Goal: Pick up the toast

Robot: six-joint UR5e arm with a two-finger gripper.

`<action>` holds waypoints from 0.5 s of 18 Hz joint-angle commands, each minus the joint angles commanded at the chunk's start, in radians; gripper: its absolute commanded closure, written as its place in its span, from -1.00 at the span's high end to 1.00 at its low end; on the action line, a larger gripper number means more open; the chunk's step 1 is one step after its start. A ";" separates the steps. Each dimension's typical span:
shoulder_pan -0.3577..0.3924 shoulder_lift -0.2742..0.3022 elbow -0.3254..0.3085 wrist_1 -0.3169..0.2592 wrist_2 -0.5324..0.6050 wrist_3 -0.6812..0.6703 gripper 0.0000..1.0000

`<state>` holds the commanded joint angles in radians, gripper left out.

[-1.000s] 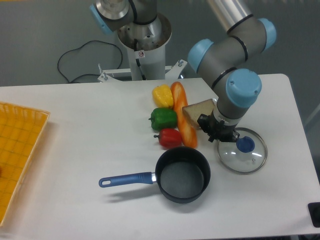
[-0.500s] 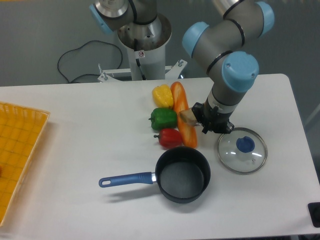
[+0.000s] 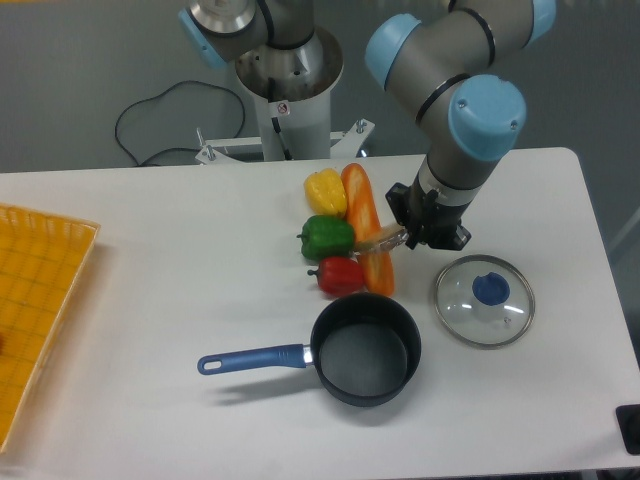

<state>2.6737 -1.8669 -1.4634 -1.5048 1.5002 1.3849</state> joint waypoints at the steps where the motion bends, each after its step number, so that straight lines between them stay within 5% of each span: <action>1: 0.005 0.000 0.000 -0.002 0.000 0.035 -1.00; 9: 0.040 0.014 0.002 -0.057 0.072 0.295 -1.00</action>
<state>2.7136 -1.8530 -1.4619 -1.5616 1.5722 1.6795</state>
